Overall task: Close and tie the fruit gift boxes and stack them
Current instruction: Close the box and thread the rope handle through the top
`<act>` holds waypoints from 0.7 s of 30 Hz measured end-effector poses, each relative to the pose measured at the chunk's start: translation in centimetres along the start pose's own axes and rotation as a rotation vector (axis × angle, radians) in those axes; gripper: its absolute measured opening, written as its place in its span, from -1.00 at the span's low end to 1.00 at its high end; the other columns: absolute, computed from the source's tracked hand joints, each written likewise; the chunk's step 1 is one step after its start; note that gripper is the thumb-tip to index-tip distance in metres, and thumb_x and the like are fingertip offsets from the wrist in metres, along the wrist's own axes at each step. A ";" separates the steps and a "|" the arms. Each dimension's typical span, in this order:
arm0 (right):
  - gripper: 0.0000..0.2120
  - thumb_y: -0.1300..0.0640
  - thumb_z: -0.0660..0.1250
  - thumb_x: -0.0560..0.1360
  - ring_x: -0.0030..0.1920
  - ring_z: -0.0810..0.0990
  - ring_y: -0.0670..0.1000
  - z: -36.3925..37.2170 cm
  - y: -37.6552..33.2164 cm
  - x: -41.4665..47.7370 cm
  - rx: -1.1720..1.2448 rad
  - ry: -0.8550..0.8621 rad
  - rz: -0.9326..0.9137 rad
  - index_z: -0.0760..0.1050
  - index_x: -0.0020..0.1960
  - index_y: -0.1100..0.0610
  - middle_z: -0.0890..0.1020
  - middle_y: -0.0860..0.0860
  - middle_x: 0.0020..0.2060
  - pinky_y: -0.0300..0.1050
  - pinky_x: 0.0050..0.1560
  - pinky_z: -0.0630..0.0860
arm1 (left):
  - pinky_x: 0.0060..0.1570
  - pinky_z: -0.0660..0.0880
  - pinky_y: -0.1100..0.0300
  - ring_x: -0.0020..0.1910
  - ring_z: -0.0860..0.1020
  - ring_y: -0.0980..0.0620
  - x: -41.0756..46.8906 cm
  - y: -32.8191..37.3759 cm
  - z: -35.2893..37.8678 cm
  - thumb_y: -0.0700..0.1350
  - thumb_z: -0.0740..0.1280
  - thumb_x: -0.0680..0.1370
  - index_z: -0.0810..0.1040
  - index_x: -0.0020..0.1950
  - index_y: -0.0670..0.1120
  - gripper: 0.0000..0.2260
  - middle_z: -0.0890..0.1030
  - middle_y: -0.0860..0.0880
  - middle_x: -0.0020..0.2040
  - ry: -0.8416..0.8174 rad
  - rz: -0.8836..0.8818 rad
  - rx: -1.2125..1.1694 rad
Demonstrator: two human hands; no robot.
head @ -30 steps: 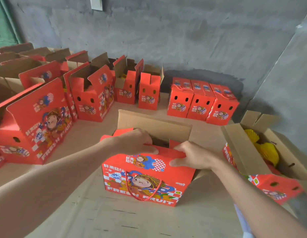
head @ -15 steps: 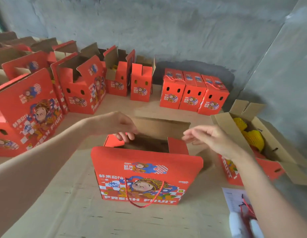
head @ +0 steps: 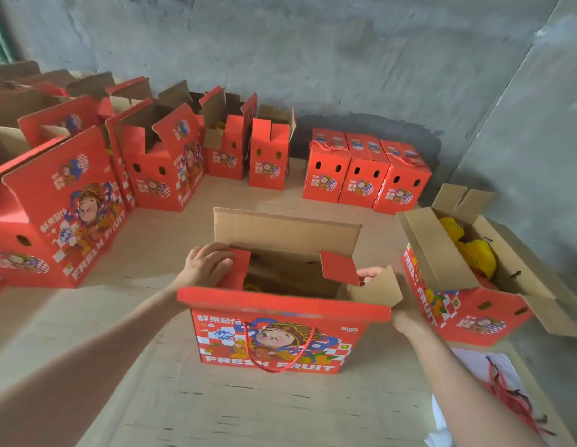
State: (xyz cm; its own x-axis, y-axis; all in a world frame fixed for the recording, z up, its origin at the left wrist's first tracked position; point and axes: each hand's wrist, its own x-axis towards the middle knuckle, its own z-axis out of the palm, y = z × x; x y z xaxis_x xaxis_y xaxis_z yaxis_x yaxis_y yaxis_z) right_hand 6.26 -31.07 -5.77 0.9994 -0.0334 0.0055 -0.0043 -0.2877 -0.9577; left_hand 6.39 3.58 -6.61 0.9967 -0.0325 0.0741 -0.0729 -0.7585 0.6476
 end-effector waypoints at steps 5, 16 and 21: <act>-0.74 0.29 0.08 0.63 -0.12 0.56 -0.12 1.6 1.7 -1.9 0.126 0.163 -0.051 0.51 0.15 0.31 0.60 0.12 -0.01 -0.26 -0.16 0.48 | 0.48 -0.10 0.03 0.52 -0.17 0.07 -1.3 -0.1 -0.2 0.49 -0.02 0.42 0.10 0.55 0.00 -0.16 -0.07 0.10 0.56 -0.256 0.021 0.159; -0.72 0.28 0.19 0.60 0.37 0.37 -0.05 2.6 1.2 -2.1 -0.237 -0.032 -0.286 0.47 0.28 0.15 0.41 -0.01 0.37 -0.10 0.31 0.41 | 0.46 -0.18 0.14 0.51 -0.29 0.09 -1.1 -0.6 1.3 0.27 0.11 0.56 0.01 0.57 -0.05 -0.31 -0.17 0.04 0.57 -0.180 0.053 0.340; -0.88 0.35 0.35 0.49 0.29 0.45 0.02 2.2 0.3 -1.3 -0.429 -0.058 -0.405 0.55 0.01 0.22 0.53 0.07 0.22 -0.08 0.27 0.42 | 0.46 -0.16 0.14 0.52 -0.23 0.07 -1.5 -0.6 1.7 0.04 0.18 0.62 0.10 0.55 -0.06 -0.46 -0.08 0.03 0.57 -0.114 0.042 0.204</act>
State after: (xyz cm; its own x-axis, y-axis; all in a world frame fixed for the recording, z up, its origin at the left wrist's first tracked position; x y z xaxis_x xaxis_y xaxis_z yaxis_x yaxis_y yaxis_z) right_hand 5.00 -29.02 -6.71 0.9243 0.2087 0.3196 0.3772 -0.6279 -0.6808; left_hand 4.99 2.97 -8.43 0.9914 -0.1309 0.0043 -0.1170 -0.8704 0.4783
